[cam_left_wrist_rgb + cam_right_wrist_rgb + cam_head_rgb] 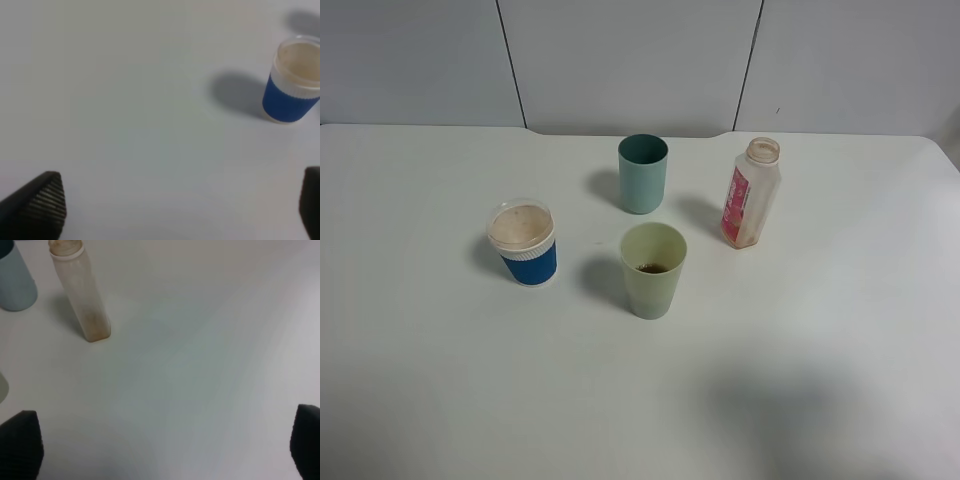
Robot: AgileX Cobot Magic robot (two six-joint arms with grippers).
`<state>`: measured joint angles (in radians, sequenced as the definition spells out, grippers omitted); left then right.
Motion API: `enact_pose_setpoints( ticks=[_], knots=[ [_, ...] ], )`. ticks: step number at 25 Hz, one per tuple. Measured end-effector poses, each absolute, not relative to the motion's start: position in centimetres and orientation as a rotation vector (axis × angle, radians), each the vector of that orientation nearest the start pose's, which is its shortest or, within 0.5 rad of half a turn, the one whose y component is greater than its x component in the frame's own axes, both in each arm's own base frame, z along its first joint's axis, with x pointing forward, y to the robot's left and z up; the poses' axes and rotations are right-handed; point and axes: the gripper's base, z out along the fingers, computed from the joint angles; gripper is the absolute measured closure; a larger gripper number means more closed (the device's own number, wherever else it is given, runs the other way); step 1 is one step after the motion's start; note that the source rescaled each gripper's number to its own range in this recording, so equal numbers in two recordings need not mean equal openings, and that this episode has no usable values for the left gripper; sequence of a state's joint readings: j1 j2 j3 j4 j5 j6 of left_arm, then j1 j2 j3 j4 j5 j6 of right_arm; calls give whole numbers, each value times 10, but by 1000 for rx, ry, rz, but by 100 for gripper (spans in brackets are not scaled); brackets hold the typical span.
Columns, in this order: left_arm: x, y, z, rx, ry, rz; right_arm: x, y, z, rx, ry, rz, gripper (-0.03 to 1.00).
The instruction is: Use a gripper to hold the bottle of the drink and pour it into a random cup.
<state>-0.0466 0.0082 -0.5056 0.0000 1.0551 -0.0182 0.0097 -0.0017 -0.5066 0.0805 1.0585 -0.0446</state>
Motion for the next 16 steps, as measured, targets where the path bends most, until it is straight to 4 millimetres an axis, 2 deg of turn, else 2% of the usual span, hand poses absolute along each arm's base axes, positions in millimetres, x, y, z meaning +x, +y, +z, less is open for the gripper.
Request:
enact_pose_setpoints(
  ticks=[16],
  knots=[
    [-4,0,279,29,2041,-41,-6,6,279,-59,2031,74,-3]
  ],
)
